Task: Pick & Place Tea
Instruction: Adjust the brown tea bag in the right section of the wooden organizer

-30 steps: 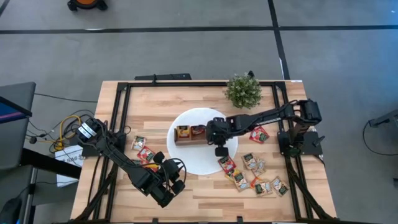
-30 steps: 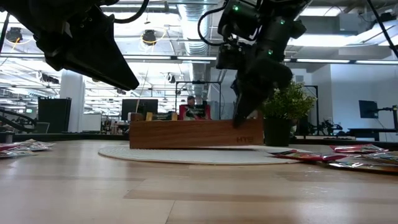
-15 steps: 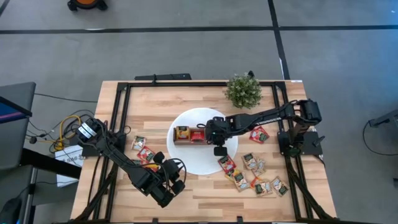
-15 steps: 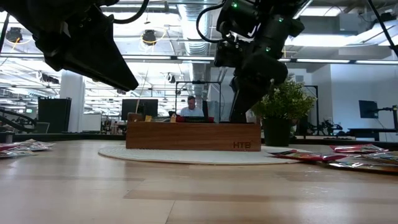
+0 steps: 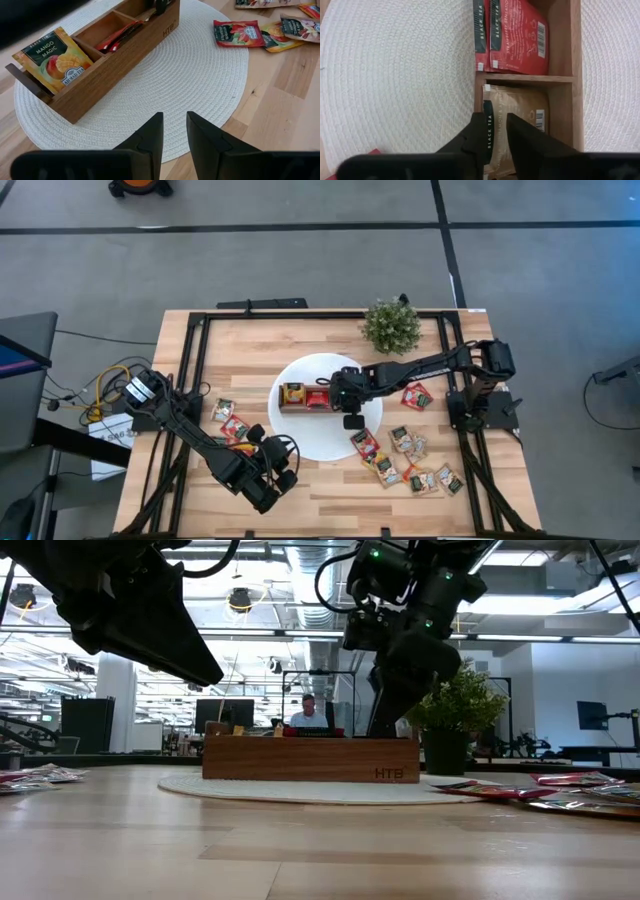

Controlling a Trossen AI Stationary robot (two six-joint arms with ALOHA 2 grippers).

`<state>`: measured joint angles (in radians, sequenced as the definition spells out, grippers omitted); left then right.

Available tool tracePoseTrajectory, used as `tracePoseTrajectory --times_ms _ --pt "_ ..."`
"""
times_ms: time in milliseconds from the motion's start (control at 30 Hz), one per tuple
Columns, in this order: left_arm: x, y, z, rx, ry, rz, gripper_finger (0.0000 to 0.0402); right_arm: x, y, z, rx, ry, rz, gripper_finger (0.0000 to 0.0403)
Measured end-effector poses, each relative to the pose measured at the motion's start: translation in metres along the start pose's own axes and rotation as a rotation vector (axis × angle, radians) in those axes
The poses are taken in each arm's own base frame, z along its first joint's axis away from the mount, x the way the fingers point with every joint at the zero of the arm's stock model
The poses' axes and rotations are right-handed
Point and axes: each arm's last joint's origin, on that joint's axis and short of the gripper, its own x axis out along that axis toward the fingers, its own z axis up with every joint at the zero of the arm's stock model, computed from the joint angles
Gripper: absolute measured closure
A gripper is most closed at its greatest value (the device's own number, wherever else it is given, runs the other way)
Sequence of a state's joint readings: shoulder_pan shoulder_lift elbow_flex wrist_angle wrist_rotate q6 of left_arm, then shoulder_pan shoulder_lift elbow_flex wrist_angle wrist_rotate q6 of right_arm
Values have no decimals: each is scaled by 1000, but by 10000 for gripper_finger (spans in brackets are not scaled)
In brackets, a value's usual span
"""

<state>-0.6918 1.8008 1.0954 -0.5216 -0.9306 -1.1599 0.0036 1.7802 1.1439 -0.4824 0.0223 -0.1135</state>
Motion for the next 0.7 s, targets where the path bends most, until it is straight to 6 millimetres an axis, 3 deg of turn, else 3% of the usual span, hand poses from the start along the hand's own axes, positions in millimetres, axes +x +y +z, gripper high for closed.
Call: tracePoseTrajectory --times_ms 167,700 --pt "0 0 0 0 0 0 324 0 0 -1 -24 5 -2 397" --pt "0 0 0 0 0 0 324 -8 -5 10 -50 0 -193 402"
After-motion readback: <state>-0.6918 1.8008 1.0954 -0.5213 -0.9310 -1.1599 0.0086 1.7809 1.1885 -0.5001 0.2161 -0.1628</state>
